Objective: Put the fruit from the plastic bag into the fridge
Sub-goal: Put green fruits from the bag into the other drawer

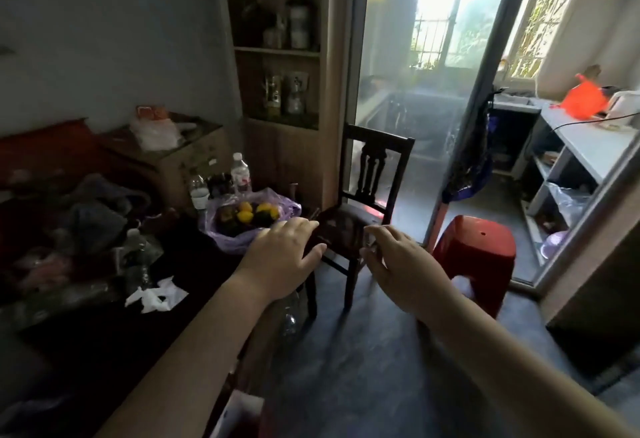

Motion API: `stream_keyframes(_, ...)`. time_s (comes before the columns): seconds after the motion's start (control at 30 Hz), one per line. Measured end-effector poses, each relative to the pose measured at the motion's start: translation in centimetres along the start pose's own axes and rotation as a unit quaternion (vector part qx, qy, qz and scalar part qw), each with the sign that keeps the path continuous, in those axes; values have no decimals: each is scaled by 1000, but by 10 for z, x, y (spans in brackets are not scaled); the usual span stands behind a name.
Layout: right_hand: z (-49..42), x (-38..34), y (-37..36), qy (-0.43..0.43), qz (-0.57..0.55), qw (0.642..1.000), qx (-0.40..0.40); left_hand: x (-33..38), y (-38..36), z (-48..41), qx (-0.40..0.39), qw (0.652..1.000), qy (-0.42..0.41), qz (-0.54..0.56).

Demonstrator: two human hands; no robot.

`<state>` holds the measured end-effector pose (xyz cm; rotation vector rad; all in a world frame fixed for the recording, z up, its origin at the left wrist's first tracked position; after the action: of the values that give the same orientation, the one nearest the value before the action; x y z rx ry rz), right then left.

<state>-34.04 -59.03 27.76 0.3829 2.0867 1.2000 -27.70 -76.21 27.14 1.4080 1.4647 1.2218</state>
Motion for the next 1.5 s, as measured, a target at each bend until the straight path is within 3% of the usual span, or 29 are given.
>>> stream_keyframes(0.37,-126,6,-114,31,-30,997,-68,-134,-55,-55,33,995,97,0)
stream_keyframes(0.87,-322,89,-203,141,-72,973,-166,-223,-130,-166,-9,962,271,-21)
stream_keyframes(1.17,-381,87,-293,174,-74,945,-266,-281,-177,-178,-23,937,349,13)
stream_keyframes(1.5,-450,93,-416,90,-56,941,-321,-382,-262,-211,-62,934,347,60)
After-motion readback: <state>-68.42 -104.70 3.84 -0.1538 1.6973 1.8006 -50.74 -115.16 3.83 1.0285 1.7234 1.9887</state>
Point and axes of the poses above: each hand's wrist, its own z-axis away from the middle knuckle, its own y-axis out of the back of the hand, x = y × z, the point moved 5 cm from there along -z, towards the middle knuckle, and after that the axes turned 6 degrees about -z, right-handed, at the moved point
